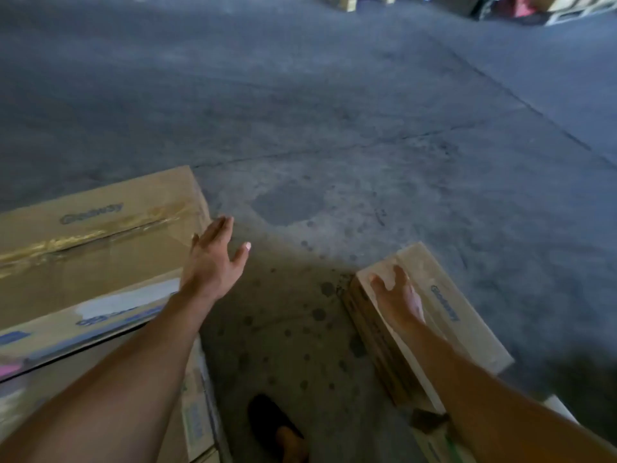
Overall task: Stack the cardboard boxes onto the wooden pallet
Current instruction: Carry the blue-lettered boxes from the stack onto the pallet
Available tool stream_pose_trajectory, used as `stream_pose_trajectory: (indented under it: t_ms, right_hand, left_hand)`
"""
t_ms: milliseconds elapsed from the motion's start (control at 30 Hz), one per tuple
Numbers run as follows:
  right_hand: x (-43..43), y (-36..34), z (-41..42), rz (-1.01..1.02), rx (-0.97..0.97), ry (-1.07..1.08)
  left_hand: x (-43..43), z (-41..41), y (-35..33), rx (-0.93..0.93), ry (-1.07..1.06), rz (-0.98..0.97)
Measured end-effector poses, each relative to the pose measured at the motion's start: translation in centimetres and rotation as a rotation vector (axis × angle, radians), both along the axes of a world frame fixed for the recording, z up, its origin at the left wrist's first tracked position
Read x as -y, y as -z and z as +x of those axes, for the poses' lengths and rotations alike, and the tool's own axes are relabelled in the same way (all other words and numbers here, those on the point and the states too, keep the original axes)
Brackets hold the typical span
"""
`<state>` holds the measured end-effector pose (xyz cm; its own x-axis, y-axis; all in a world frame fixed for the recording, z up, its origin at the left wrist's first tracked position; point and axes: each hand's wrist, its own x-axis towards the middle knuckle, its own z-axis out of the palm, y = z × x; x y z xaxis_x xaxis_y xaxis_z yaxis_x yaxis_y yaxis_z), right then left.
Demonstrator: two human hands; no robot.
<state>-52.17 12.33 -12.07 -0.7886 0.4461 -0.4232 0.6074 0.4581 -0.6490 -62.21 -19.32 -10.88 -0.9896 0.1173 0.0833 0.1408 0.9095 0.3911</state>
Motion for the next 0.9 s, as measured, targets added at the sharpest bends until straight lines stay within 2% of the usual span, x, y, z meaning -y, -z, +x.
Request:
stream_pose_trajectory:
  t_ms: [100, 267, 533, 767, 900]
  right_hand:
    - [-6.7, -0.1, 6.8, -0.034, 0.018, 0.219]
    - [-13.2, 1.5, 14.4, -0.164, 0.036, 0.557]
    - [-14.8, 11.0, 17.0, -0.235, 0.2, 0.87]
    - [-15.2, 23.3, 15.1, -0.338, 0.289, 1.054]
    - [-15.7, 29.1, 14.9, -0.346, 0.318, 1.15]
  left_hand:
    - [-9.5, 1.6, 0.6, 0.062, 0.197, 0.021]
    - [-22.1, 3.4, 2.7, 0.187, 0.388, 0.077]
    - [-31.1, -1.8, 12.8, 0.401, 0.631, -0.109]
    - [-33.9, -9.8, 25.1, 0.534, 0.597, -0.268]
    - [-34.8, -12.9, 30.9, 0.595, 0.477, -0.265]
